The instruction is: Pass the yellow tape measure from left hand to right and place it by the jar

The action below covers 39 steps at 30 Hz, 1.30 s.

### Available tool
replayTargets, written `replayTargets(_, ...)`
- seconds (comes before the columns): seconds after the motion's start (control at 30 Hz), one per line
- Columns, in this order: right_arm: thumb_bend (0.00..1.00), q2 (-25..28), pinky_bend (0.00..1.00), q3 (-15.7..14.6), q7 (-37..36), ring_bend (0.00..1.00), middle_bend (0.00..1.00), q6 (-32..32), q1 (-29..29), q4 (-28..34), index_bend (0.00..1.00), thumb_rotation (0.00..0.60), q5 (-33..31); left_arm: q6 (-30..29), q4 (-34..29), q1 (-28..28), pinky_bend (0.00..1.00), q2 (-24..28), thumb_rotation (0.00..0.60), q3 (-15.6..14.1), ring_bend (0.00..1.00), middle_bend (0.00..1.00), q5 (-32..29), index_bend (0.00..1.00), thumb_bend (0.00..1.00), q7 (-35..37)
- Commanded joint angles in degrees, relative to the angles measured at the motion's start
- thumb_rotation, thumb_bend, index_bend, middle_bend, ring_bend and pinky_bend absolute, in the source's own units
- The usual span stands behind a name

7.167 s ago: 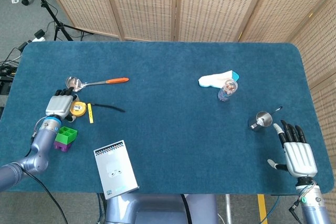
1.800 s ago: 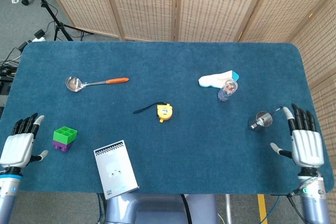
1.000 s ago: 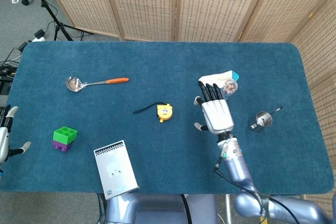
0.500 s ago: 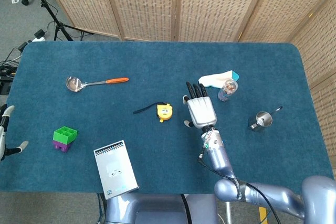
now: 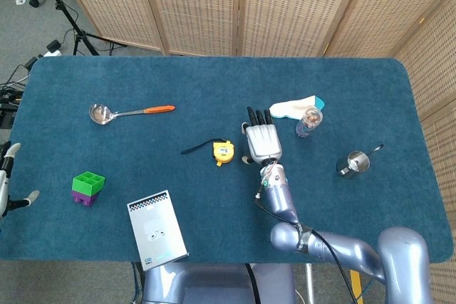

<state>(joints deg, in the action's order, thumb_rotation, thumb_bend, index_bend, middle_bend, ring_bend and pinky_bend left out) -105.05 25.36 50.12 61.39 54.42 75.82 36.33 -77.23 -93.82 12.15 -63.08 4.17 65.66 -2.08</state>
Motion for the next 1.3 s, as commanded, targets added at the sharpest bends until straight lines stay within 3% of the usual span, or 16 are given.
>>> replayTargets(0.03,0.10,-1.91,0.00,0.38,0.71,0.00,0.00,-0.42,1.87,-2.72,0.34,0.600,-1.76,0.90,0.46,0.06,0.00,-0.26,0.600,0.30,0.00,0.00,-0.19,0.05,0.20,0.16)
replayTargets(0.53,0.10,-4.48,0.00,2.06,8.47,0.00,0.00,2.71,7.02,-4.86,0.28,0.600,-12.39,2.41,0.73,-0.38,0.00,-0.16,0.600,1.43,0.00,0.00,-0.21,0.05,0.20,0.55)
replayTargets(1.0,0.10,-5.90,0.00,2.08,12.11,0.00,0.00,5.66,10.34,-2.89,0.28,0.600,-16.52,2.56,0.48,-1.16,0.00,0.54,0.600,2.42,0.00,0.00,0.29,0.05,0.20,1.75)
replayTargets(1.3,0.10,-7.32,0.00,2.64,11.96,0.00,0.00,5.27,11.84,-4.90,0.27,0.600,-18.01,2.67,0.71,-1.46,0.00,0.55,0.600,2.85,0.00,0.00,0.55,0.05,0.20,2.13)
